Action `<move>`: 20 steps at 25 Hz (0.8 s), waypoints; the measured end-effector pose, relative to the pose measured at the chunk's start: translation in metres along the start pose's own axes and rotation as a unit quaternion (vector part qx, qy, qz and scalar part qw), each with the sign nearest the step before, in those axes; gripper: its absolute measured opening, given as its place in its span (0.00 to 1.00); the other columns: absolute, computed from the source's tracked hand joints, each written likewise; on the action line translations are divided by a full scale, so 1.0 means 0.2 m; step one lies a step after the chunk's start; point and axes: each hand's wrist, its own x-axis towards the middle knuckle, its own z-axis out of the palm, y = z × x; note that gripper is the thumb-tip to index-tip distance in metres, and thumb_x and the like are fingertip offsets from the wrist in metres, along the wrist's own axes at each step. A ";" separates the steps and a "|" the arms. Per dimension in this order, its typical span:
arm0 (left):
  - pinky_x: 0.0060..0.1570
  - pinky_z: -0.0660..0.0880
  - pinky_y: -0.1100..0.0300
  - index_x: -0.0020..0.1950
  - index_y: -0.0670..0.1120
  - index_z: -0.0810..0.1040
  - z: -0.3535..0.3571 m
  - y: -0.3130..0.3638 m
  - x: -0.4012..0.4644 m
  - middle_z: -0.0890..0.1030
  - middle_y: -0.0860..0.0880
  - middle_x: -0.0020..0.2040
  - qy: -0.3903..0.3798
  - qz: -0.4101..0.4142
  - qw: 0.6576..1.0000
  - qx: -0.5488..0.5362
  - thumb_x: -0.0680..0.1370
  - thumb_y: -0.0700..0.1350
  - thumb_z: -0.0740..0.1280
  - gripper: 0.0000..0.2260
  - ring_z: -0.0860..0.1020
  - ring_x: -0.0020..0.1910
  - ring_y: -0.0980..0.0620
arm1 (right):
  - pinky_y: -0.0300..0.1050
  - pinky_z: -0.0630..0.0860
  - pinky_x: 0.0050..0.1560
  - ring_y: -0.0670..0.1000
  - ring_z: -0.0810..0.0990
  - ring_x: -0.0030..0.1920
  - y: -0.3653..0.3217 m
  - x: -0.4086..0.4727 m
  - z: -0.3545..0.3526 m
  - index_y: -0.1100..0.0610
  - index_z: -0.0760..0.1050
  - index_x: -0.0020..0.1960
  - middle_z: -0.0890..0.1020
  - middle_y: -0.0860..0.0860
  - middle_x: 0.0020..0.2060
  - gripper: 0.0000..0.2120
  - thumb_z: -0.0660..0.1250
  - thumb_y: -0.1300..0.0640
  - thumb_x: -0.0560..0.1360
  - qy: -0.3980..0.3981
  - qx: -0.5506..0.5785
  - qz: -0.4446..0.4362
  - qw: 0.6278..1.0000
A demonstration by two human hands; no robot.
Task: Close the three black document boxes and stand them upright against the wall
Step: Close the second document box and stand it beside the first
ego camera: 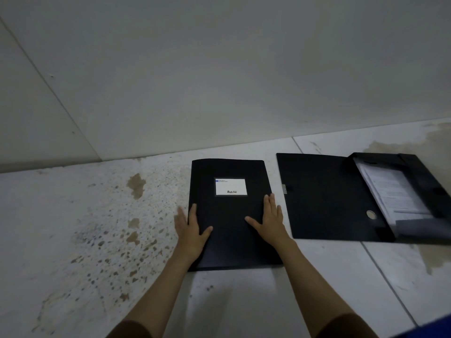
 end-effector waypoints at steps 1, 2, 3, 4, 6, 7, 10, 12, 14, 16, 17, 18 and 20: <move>0.74 0.54 0.48 0.75 0.46 0.49 -0.01 0.00 -0.02 0.52 0.41 0.77 0.011 -0.027 0.997 -0.071 0.75 0.47 0.65 0.34 0.53 0.75 0.42 | 0.58 0.53 0.73 0.61 0.42 0.75 0.00 -0.02 0.01 0.53 0.39 0.75 0.36 0.55 0.75 0.45 0.65 0.42 0.72 0.010 0.020 0.011 1.000; 0.72 0.60 0.51 0.74 0.45 0.52 -0.03 0.00 -0.03 0.59 0.42 0.75 0.006 -0.036 0.991 -0.127 0.75 0.44 0.67 0.34 0.60 0.73 0.43 | 0.57 0.54 0.73 0.62 0.45 0.75 0.00 -0.03 0.02 0.52 0.41 0.75 0.37 0.58 0.75 0.45 0.66 0.42 0.71 0.020 0.042 0.026 0.999; 0.69 0.64 0.54 0.74 0.44 0.53 -0.06 0.00 -0.05 0.63 0.42 0.73 -0.006 -0.040 0.986 -0.162 0.75 0.43 0.67 0.33 0.64 0.71 0.45 | 0.57 0.56 0.72 0.63 0.50 0.74 -0.01 -0.04 0.02 0.50 0.43 0.75 0.42 0.61 0.75 0.45 0.68 0.43 0.70 0.027 0.070 0.039 0.996; 0.66 0.66 0.56 0.74 0.44 0.53 -0.08 0.00 -0.06 0.65 0.43 0.72 -0.013 -0.043 0.981 -0.187 0.75 0.42 0.66 0.32 0.67 0.69 0.45 | 0.58 0.60 0.71 0.63 0.56 0.73 -0.02 -0.06 0.02 0.50 0.45 0.75 0.49 0.62 0.75 0.45 0.70 0.45 0.69 0.029 0.103 0.042 0.993; 0.61 0.68 0.57 0.73 0.45 0.54 -0.13 0.00 -0.10 0.66 0.44 0.71 0.000 -0.064 0.971 -0.232 0.76 0.45 0.65 0.30 0.69 0.67 0.46 | 0.57 0.64 0.69 0.60 0.63 0.70 -0.05 -0.10 0.04 0.50 0.48 0.74 0.61 0.60 0.71 0.45 0.73 0.50 0.68 0.027 0.162 0.024 0.986; 0.60 0.68 0.57 0.73 0.46 0.54 -0.16 -0.02 -0.12 0.67 0.44 0.71 0.014 -0.078 0.964 -0.253 0.76 0.48 0.65 0.30 0.70 0.66 0.46 | 0.56 0.66 0.69 0.58 0.65 0.69 -0.07 -0.13 0.06 0.51 0.49 0.74 0.63 0.59 0.71 0.44 0.73 0.52 0.67 0.029 0.181 0.012 0.983; 0.58 0.72 0.54 0.72 0.47 0.56 -0.26 -0.06 -0.18 0.70 0.43 0.67 0.073 -0.106 0.944 -0.304 0.75 0.51 0.66 0.30 0.74 0.60 0.46 | 0.47 0.66 0.69 0.54 0.66 0.69 -0.19 -0.19 0.09 0.55 0.52 0.73 0.65 0.55 0.71 0.43 0.74 0.60 0.67 0.042 0.246 -0.040 0.968; 0.58 0.72 0.53 0.71 0.47 0.57 -0.38 -0.10 -0.22 0.71 0.43 0.65 0.130 -0.114 0.927 -0.332 0.75 0.52 0.66 0.30 0.74 0.56 0.46 | 0.37 0.65 0.65 0.50 0.66 0.68 -0.33 -0.22 0.09 0.57 0.53 0.73 0.65 0.53 0.71 0.43 0.74 0.65 0.66 0.047 0.296 -0.089 0.950; 0.58 0.70 0.53 0.72 0.46 0.57 -0.55 -0.13 -0.25 0.71 0.46 0.61 0.181 -0.113 0.907 -0.362 0.75 0.53 0.65 0.29 0.72 0.55 0.47 | 0.38 0.64 0.66 0.51 0.65 0.69 -0.49 -0.22 0.09 0.54 0.52 0.73 0.65 0.53 0.71 0.44 0.74 0.64 0.66 0.047 0.299 -0.132 0.944; 0.58 0.72 0.51 0.72 0.48 0.61 -0.74 -0.17 -0.31 0.73 0.48 0.59 0.210 -0.104 0.893 -0.384 0.74 0.55 0.64 0.29 0.74 0.54 0.48 | 0.49 0.64 0.69 0.55 0.63 0.71 -0.67 -0.22 0.11 0.51 0.49 0.74 0.63 0.54 0.72 0.47 0.75 0.60 0.66 0.032 0.283 -0.164 0.944; 0.54 0.75 0.51 0.70 0.48 0.64 -0.83 -0.20 -0.34 0.76 0.48 0.58 0.214 -0.087 0.893 -0.386 0.74 0.56 0.65 0.27 0.77 0.53 0.48 | 0.52 0.63 0.69 0.55 0.61 0.71 -0.76 -0.22 0.12 0.51 0.49 0.74 0.63 0.54 0.72 0.47 0.75 0.58 0.66 0.023 0.274 -0.180 0.945; 0.48 0.76 0.52 0.67 0.48 0.68 -0.93 -0.22 -0.38 0.78 0.47 0.57 0.219 -0.065 0.895 -0.383 0.73 0.56 0.65 0.25 0.78 0.52 0.49 | 0.53 0.63 0.70 0.55 0.61 0.72 -0.86 -0.22 0.14 0.51 0.49 0.74 0.63 0.54 0.71 0.47 0.75 0.58 0.65 0.014 0.263 -0.197 0.944; 0.42 0.76 0.55 0.62 0.48 0.71 -1.12 -0.26 -0.46 0.78 0.46 0.57 0.249 -0.033 0.891 -0.377 0.71 0.56 0.66 0.22 0.79 0.52 0.49 | 0.52 0.64 0.70 0.54 0.63 0.70 -1.05 -0.24 0.19 0.53 0.53 0.73 0.66 0.53 0.70 0.45 0.76 0.58 0.65 0.001 0.250 -0.242 0.938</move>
